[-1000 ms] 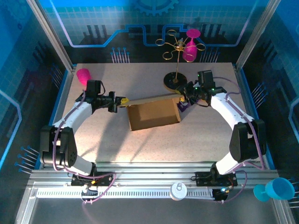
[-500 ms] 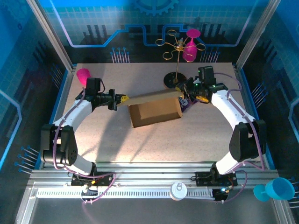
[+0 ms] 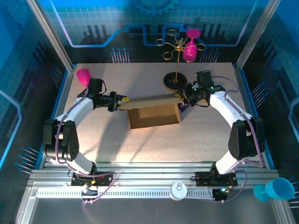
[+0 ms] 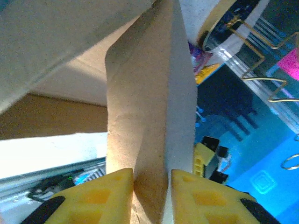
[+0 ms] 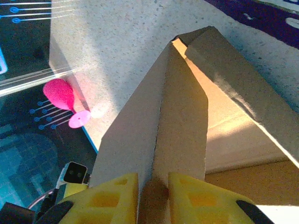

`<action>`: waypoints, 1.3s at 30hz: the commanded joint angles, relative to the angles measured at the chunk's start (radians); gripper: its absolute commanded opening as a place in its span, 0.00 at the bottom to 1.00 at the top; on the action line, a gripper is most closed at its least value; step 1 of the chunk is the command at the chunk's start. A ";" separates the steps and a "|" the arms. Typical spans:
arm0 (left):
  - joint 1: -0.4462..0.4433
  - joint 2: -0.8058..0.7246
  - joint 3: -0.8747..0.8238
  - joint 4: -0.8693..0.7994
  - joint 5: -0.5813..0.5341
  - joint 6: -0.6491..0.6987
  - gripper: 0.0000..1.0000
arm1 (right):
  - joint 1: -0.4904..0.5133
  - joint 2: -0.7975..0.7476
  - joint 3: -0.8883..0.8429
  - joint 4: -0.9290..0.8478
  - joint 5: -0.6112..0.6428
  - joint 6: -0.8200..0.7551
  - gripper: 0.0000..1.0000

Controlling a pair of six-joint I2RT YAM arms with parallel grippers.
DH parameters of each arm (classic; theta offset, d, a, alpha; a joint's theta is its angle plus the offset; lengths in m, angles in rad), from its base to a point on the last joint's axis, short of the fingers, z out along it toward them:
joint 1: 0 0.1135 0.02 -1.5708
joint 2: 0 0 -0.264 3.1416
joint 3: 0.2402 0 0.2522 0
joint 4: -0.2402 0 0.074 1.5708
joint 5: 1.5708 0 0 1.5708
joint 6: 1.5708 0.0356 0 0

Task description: Fold the paper box

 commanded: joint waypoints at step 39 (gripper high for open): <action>-0.054 0.086 0.040 -0.427 -0.274 0.616 0.35 | 0.115 0.034 -0.100 -0.199 0.196 -0.402 0.20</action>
